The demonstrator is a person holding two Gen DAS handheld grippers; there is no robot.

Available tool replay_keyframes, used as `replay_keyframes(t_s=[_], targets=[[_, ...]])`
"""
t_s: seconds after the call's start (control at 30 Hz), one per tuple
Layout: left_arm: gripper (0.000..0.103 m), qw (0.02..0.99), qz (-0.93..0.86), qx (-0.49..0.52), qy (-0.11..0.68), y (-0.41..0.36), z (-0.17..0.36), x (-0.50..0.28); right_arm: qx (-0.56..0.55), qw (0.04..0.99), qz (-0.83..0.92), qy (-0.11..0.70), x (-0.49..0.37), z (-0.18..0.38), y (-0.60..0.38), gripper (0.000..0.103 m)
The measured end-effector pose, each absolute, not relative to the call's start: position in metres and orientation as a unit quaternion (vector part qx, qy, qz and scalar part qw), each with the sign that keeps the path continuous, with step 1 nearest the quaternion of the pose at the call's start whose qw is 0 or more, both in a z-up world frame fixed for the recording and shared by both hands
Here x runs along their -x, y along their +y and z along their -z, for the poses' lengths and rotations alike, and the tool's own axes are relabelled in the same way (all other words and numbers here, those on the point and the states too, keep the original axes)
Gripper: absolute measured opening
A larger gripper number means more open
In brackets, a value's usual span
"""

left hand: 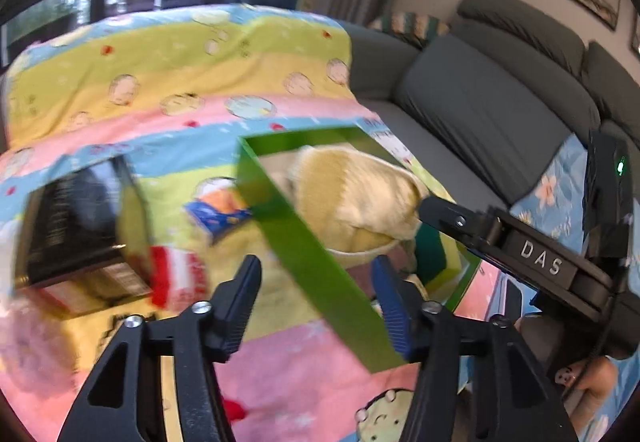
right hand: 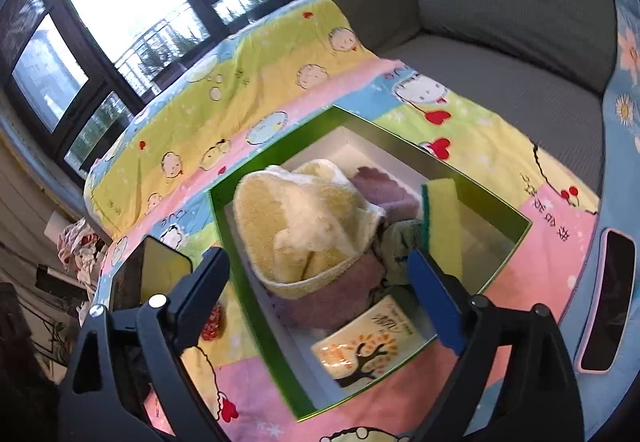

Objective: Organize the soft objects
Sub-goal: 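Move the right gripper back to the lilac mesh bath puff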

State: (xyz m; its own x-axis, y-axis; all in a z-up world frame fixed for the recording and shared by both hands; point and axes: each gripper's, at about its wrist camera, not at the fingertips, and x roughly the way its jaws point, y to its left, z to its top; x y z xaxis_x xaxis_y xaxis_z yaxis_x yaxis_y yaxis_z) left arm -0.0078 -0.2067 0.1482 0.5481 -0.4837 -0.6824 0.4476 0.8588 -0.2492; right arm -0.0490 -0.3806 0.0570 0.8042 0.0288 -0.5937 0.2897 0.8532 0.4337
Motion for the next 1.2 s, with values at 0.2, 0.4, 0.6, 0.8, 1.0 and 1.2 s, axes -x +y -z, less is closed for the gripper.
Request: replay_keyframes(t_s=[0.2,0.4,0.6,0.8,1.0,1.2], targets=[[0.07,0.903,0.207,0.044,0.373,-0.138,-0.172,0.025,-0.224,0.931,0.031,0.287,0.054,-0.073,-0.345,0.096],[0.071,0.918,0.123,0.092,0.365,-0.047,-0.168,0.045,-0.175,0.943,0.012,0.283,0.05,-0.08,-0.297,0.098],[0.071,0.915,0.006,0.143,0.376,0.032,-0.142,0.064,-0.133,0.941,-0.063,0.306,0.035,-0.074,-0.243,0.098],[0.071,0.903,-0.074,0.166,0.389,0.082,-0.12,0.074,-0.192,0.887,-0.216,0.361,0.012,-0.045,-0.191,0.098],[0.071,0.899,-0.082,0.188,0.387,0.104,-0.116,0.083,-0.118,0.883,-0.212,0.402,-0.007,-0.009,-0.116,0.098],[0.071,0.897,-0.078,0.187,0.394,0.11,-0.113,0.081,-0.06,0.885,-0.19,0.421,-0.032,0.025,-0.067,0.09]])
